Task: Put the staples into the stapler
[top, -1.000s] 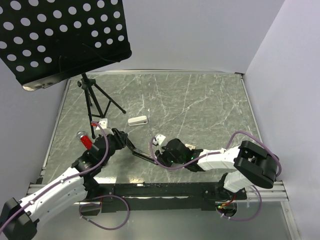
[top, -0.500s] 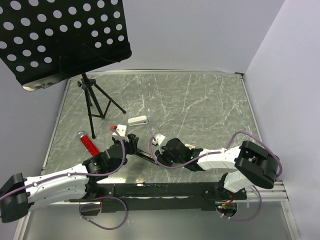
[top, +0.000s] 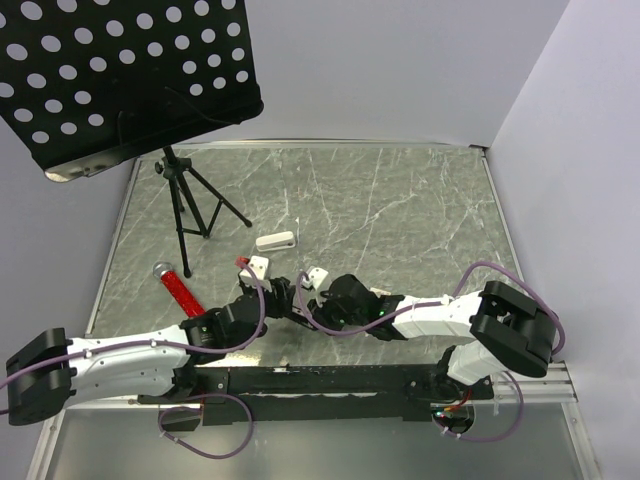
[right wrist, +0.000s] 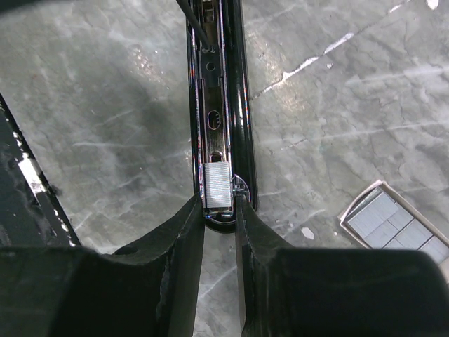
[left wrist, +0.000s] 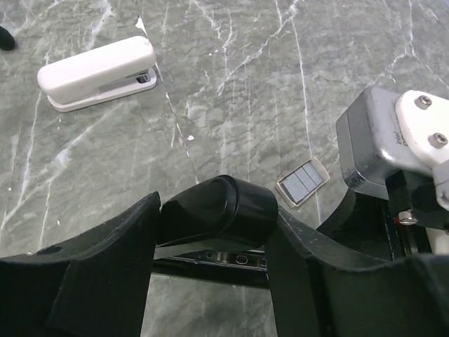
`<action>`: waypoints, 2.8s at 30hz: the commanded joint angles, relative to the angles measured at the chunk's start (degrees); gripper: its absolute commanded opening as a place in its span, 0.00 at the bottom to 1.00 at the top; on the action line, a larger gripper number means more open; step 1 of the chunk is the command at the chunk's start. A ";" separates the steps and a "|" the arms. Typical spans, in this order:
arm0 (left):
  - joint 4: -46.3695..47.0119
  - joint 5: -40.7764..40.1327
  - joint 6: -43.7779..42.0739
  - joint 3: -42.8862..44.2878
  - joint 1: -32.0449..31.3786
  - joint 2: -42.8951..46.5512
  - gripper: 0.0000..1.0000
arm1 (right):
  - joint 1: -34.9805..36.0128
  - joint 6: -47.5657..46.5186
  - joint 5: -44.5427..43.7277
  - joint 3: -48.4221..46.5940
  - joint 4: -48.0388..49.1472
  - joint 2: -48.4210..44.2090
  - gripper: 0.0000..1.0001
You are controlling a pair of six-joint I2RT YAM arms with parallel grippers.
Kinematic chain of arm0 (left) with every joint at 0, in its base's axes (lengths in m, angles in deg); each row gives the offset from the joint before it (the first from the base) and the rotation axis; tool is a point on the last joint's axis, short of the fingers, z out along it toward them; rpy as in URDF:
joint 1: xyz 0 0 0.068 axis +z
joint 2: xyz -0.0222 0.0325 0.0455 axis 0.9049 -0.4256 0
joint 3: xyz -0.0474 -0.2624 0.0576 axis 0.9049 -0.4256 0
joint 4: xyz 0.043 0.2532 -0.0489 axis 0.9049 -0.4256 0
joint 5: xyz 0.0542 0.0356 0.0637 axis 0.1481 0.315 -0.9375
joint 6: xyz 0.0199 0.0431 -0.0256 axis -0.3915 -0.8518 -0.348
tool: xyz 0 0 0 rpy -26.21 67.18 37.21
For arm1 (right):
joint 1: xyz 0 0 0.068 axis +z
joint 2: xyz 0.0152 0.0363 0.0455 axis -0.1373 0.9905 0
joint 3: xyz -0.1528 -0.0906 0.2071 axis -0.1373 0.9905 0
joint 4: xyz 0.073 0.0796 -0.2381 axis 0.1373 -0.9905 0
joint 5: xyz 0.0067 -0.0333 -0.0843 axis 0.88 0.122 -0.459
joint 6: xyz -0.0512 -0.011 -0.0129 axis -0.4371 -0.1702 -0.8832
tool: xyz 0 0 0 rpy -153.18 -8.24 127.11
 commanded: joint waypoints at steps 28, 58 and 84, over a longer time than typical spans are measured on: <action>1.78 7.37 8.25 -0.17 -3.75 -0.83 0.86 | 0.24 2.53 0.09 -1.64 7.12 -0.70 0.18; -23.71 4.03 -3.15 11.51 30.80 25.89 0.99 | 0.94 -0.54 -5.36 -27.10 -43.32 -3.00 0.79; -19.49 -3.89 -11.25 9.32 30.88 31.97 0.99 | 3.49 -5.82 -6.06 -48.67 -56.43 26.28 0.09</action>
